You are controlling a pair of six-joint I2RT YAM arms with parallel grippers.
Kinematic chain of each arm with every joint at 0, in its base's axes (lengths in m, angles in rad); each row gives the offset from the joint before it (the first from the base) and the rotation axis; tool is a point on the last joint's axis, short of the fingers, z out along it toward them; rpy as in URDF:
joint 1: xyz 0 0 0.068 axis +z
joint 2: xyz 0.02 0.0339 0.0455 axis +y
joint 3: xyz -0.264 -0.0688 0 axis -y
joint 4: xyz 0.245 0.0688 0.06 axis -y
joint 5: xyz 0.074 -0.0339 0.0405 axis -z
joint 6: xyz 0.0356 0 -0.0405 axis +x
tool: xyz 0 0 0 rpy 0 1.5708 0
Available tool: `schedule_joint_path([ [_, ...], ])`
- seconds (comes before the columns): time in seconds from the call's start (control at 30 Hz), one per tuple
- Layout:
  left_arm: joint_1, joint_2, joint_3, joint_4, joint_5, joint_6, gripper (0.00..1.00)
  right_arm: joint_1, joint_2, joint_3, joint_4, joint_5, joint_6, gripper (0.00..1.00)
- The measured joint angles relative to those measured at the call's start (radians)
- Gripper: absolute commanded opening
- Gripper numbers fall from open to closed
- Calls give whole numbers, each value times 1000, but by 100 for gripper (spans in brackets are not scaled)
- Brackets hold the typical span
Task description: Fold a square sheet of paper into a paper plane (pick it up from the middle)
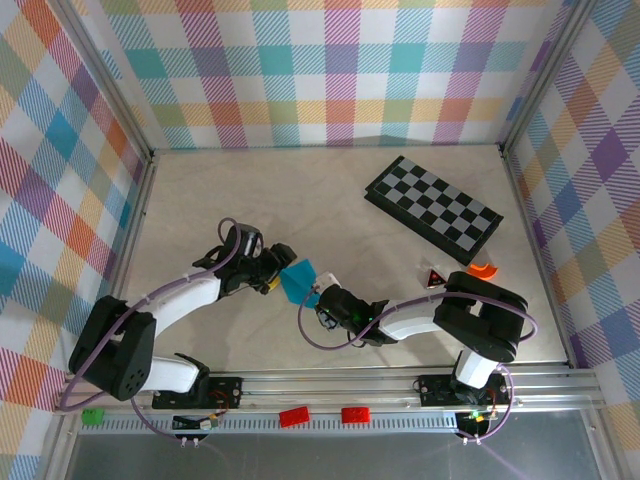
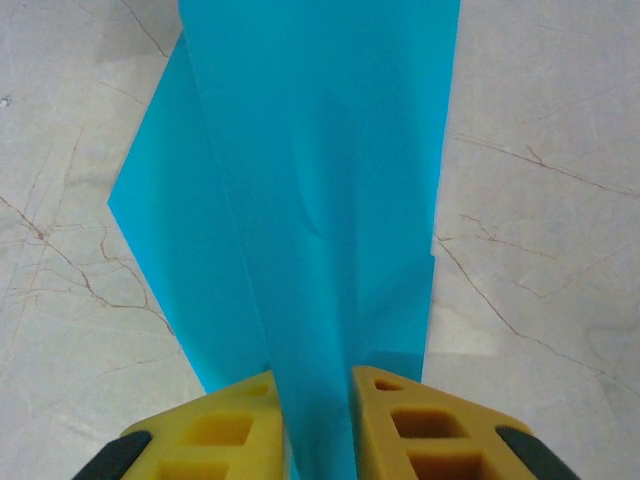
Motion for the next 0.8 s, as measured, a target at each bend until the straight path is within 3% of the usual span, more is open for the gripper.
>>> schedule_joint_path([
  [0.27, 0, 56, 0, 14, 3, -20, 63, 0, 1, 0, 21, -1, 0, 20],
  [0.6, 0, 174, 31, 69, 44, -14, 46, 0, 7, -2, 60, -23, 4, 24],
  [0.8, 0, 201, 58, 76, 54, 14, 23, 0, 6, -27, 71, -26, -8, 30],
])
